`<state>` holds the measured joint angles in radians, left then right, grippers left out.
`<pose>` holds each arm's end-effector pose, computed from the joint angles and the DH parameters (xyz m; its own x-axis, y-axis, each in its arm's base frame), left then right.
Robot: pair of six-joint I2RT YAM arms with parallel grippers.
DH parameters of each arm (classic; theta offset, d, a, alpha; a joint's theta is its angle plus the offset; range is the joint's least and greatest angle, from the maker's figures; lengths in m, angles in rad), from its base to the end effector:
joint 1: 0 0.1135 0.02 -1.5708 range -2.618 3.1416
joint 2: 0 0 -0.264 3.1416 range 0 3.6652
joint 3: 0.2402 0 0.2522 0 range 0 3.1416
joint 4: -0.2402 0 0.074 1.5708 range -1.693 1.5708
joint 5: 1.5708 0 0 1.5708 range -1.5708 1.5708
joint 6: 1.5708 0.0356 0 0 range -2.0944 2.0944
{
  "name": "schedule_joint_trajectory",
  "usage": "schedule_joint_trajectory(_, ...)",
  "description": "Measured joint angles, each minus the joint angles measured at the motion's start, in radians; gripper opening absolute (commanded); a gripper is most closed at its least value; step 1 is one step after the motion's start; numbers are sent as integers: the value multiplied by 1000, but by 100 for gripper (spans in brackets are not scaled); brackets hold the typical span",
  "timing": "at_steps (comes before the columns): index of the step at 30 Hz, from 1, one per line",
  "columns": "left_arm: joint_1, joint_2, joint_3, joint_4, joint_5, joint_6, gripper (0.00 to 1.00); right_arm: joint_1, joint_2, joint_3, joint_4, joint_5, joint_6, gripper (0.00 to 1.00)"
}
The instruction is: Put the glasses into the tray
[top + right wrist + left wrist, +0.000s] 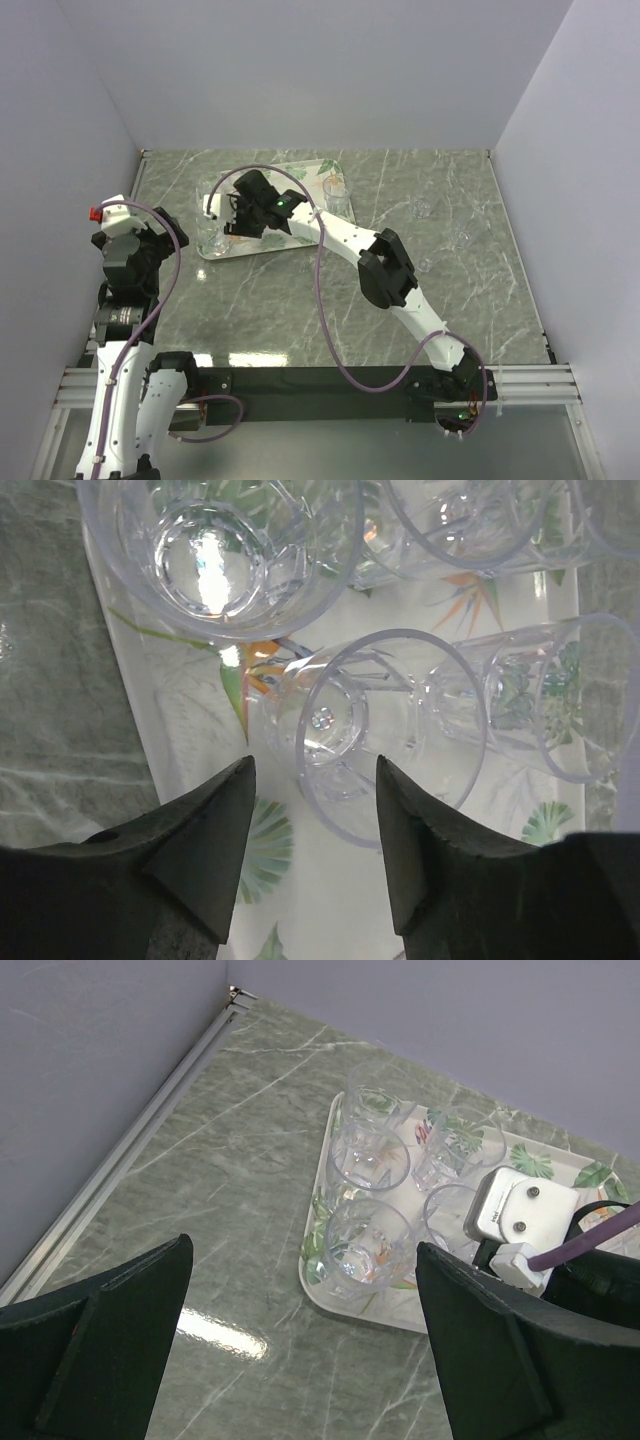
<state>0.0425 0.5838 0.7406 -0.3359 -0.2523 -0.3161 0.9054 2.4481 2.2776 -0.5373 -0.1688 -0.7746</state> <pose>0.1385 0.0148 0.3372 -0.0801 -0.3047 -0.9491 -0.3277 0.9073 -0.2636 0.3395 0.4423 0.2289 0.3106 -0.7210 -0.6194 -0.8913 0.0055 -0.4534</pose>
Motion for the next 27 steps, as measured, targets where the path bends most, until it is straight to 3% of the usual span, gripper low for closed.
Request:
schedule_joint_trajectory(11,0,-10,-1,2,5,0,99,0,-71,-17,11,27,32,63)
schedule_joint_trajectory(20,0,-72,-23,27,65,9,99,-24,-428,-220,-15,-70,104,62)
schedule_joint_trajectory(27,0,-130,-38,82,230,15,99,-188,-774,-550,-42,-200,189,62)
